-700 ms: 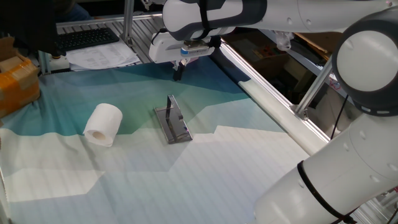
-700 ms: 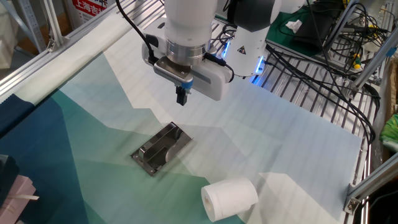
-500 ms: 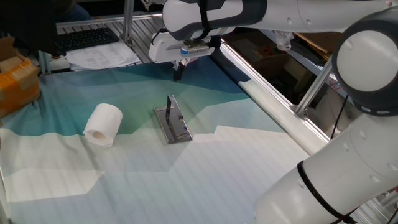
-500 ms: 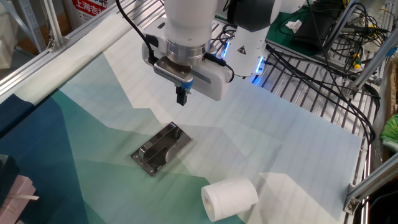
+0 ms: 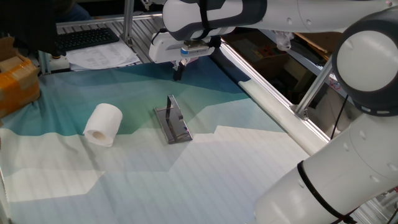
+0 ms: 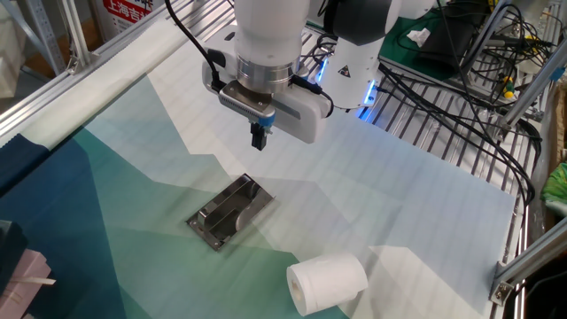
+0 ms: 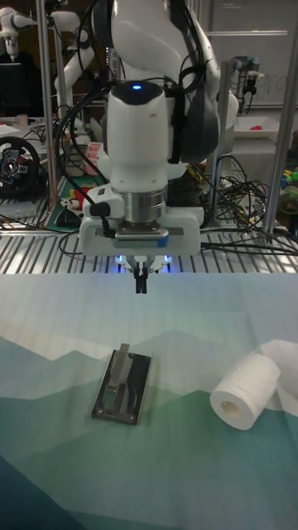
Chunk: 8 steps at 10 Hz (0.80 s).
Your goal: Put the toilet paper on its holder
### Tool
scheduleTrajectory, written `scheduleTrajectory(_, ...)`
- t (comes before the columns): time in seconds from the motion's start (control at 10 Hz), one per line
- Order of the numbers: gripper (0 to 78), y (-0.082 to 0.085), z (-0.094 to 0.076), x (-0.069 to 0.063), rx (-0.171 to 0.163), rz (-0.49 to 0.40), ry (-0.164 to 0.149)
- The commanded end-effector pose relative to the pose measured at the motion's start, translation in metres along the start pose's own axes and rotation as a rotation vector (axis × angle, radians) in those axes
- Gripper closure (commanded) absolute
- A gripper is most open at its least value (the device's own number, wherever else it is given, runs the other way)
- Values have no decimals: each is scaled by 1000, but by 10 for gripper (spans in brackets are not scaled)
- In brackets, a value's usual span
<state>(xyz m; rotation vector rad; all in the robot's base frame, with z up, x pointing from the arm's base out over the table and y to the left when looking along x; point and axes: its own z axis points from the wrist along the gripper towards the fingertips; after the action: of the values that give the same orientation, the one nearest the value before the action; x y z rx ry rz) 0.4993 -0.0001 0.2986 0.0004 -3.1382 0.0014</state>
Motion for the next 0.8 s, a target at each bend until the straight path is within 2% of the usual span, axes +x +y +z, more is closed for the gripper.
scheduleTrajectory(0.1, 776, 0, 0, 0, -105, 266, 122)
scheduleTrajectory(0.2, 776, 1, 0, 0, -97, 265, 122)
scheduleTrajectory(0.8, 776, 4, -1, 1, -99, 281, 126)
